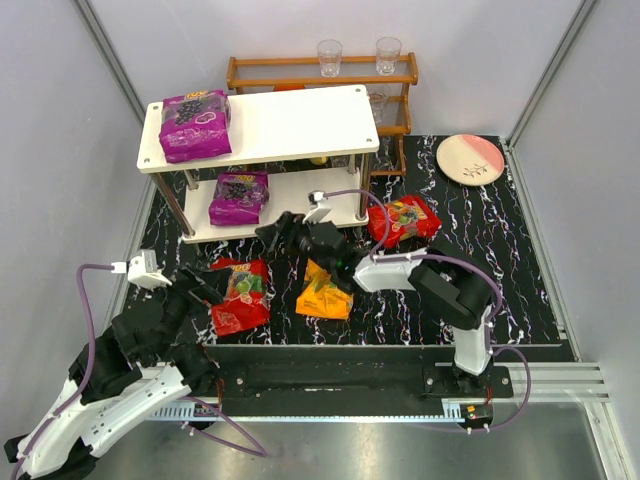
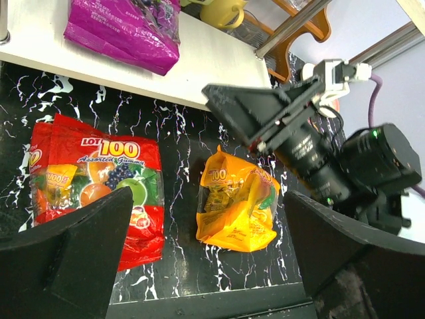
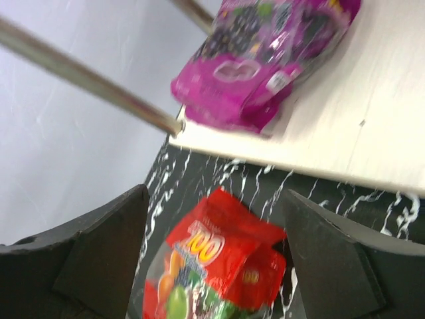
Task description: Place and organize the candy bags onto the shelf
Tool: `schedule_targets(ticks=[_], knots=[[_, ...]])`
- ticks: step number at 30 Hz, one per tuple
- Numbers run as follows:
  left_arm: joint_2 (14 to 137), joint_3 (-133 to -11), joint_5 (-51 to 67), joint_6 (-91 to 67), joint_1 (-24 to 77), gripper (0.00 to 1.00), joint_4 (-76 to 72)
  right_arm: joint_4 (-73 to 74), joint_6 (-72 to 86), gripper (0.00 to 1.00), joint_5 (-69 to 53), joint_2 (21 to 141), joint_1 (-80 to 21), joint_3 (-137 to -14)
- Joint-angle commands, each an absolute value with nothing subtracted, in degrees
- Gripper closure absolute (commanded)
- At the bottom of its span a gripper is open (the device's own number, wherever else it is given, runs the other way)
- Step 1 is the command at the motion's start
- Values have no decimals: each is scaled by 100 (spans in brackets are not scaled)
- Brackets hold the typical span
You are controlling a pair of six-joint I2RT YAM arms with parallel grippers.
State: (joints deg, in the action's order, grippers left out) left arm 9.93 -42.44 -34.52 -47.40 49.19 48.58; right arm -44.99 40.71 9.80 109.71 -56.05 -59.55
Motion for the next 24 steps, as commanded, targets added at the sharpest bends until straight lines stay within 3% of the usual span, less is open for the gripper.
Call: schedule_targets(ticks=[1,9,18,24], knots=[[967,-4474,-3525,-4579,4896,1,4852,-5213,4790,10,642,11293,-5274,-6485],[932,-4482,-3577,-4553,4904,1,4843,-4149,5001,10,589,12137,-5133,-7804],[879,-4447,-3498,-4535,4896,1,4781,-2928,5186,10,1747,12524,-5133,-8604],[861,-4482,-3524,-4456,4896,1,4772,-2532,5080,9,1881,12928,-5124,-9210]])
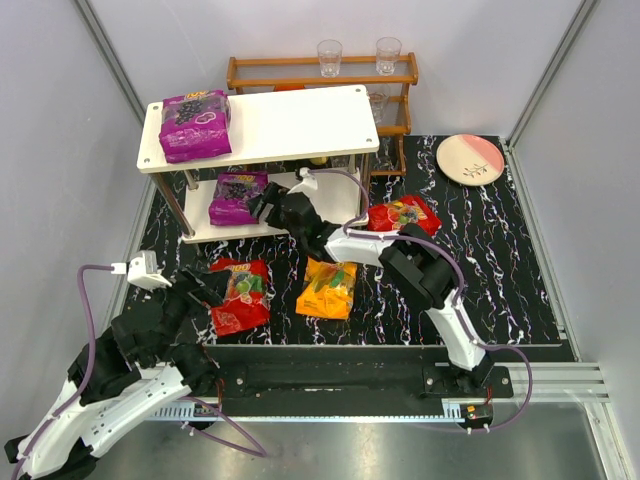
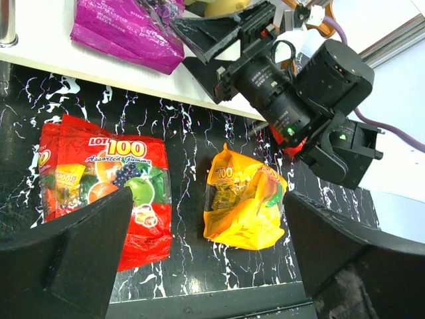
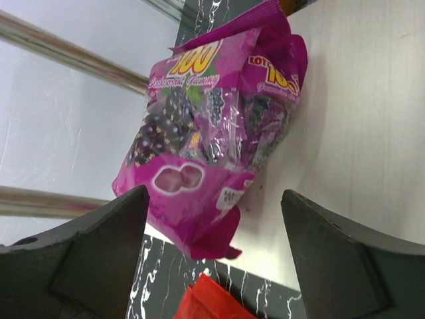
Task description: Place and organize the candy bags onto the shelf
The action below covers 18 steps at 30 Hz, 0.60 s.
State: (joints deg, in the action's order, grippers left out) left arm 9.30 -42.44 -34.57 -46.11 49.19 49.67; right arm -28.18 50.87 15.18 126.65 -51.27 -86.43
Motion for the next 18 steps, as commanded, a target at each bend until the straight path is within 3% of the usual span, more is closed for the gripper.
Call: schedule_targets(ticks=[1,5,6,7,9,10,12,18], knots=[[861,-4482,-3516,-4447,4896,1,4781,-2444,5080,9,1863,13007,-5124,-9428],[809,-4474,-3524,-4447,4896,1,4781,-1890,5036,10,1855,13649,-5115,-10299],[809,-4482,-3507,-4439,4896,1,4790,-1785,5036,15,1820,13728,-5115,-10501],[791,-4482,-3507,-4438,4896,1,4781,-1732,5019,23,1776,13850,-5107,-10590],[765,-4482,-3507,-4430,4896,1,4781,-1714,4975,50,1618,13878,-5098,-10609],[747,-4482,-3516,-4421,4896,1,4781,-1775,4931,79,1539,13774,-5098,-10513],[730,-4482,-3533,-4403,4896,1,4790,-2203,4861,97,1477,13354,-5098,-9883],[756,-4474,-3586,-4377,4904,1,4773,-2802,4571,100,713,11624,-5159,-7845]])
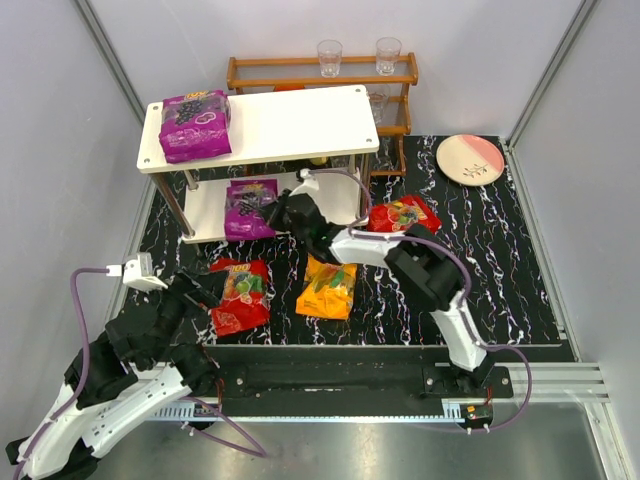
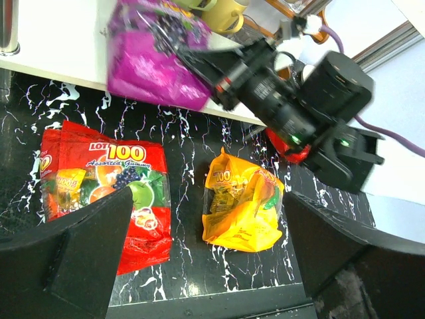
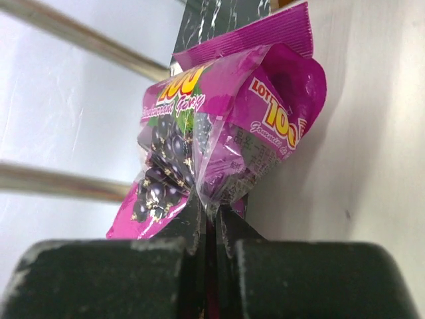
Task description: Place and organize the candy bags onto the shelf
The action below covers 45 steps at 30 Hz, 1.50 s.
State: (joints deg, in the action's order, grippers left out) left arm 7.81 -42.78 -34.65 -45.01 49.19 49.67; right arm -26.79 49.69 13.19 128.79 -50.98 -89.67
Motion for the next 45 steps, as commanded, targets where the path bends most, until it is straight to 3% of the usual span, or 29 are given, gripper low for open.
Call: schedule_targets(ticks=[1,5,10,15,18,22,26,30,39,45], knots=[[765,-4456,-3586,-4368,4896,1,4755,-2812,4518,100,529,11393,-5255,-7596],[817,-4491,-3621,-4324,4904,1,4676,-2603,4063,100,571,10154,-5693,-6078],[923,-4526,-3674,-4272,4904,1,4649,-1952,3184,100,948,8291,-6388,-5239],[949,-4474,-3700,-4298,4904,1,4632,-573,2251,100,1379,6648,-6724,-5703],[984,-4447,-3674,-4333,4904,1,4588,-98,1645,100,1582,6320,-6724,-6431],[993,-4438,-3612,-4403,4904,1,4570,202,994,100,2150,6573,-6724,-7521],[958,-4421,-3586,-4474,4904,1,4544,-480,302,100,3233,7083,-6715,-8488],[949,-4456,-3551,-4482,4904,1,4500,-923,-193,100,3314,7758,-6549,-9297],[940,-4412,-3533,-4588,4904,1,4482,254,1599,100,960,9324,-4581,-11152],[941,-4395,-3542,-4562,4904,1,4483,659,2047,100,-181,10221,-4210,-12084]])
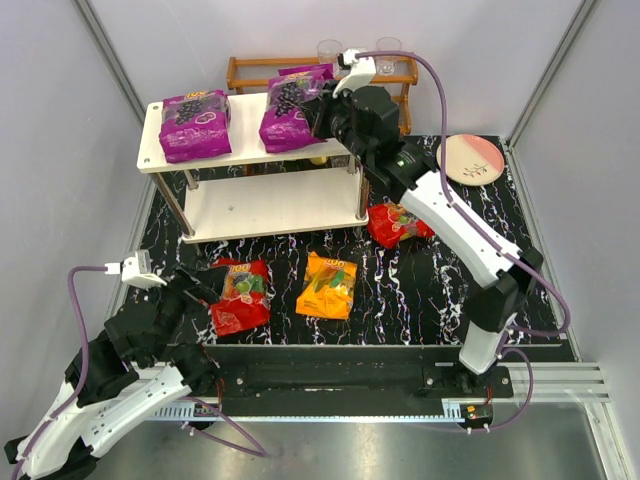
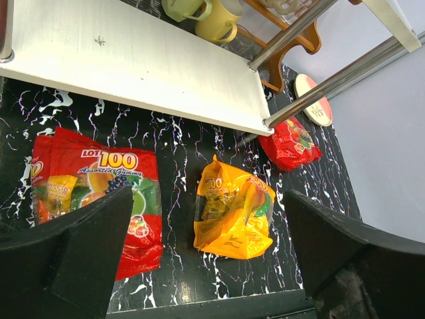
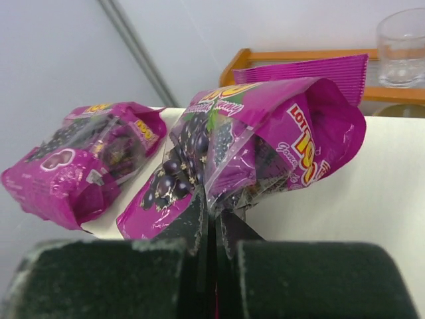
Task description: Place and organize the candy bags onto the shelf
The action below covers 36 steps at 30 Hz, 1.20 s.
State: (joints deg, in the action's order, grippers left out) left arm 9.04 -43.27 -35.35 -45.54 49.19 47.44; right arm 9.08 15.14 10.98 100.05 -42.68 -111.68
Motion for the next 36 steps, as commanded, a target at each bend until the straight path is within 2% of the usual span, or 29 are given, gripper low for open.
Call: schedule_targets(ticks=[1,10,12,14,16,17,20,21,23,24,28,36], knots=[[940,-4403,-3551,-4562,4904,1,4491,711,2117,100,-306,10326,-4158,-12189],[774,-4368,-3595,-4553,4904,1,4535,1309,2505,100,-835,11250,-4131,-13227],[747,-4359,-3621,-4553,4904,1,4544,1310,2540,87,-713,11276,-4140,-13193],[747,-4351,-3630,-4544,4904,1,4544,1310,2601,77,-651,11311,-4140,-13131],[773,-4351,-3630,-4544,4904,1,4544,1310,2654,73,-545,11355,-4131,-13096],[773,-4351,-3630,-4544,4904,1,4544,1310,2663,63,-501,11382,-4140,-13087],[809,-4351,-3630,-4535,4904,1,4535,1318,2619,42,-379,11426,-4131,-13061],[809,-4359,-3639,-4535,4913,1,4535,1318,2593,26,-308,11417,-4140,-13034],[809,-4351,-3639,-4526,4904,1,4518,1327,2479,17,-81,11321,-4131,-12990],[800,-4351,-3639,-4526,4904,1,4526,1327,2409,8,-44,11277,-4087,-12938],[800,-4316,-3639,-4491,4904,1,4474,1310,2434,1,-105,10979,-3833,-12806],[817,-4245,-3586,-4491,4904,1,4377,695,2698,0,-124,10336,-3287,-11604]])
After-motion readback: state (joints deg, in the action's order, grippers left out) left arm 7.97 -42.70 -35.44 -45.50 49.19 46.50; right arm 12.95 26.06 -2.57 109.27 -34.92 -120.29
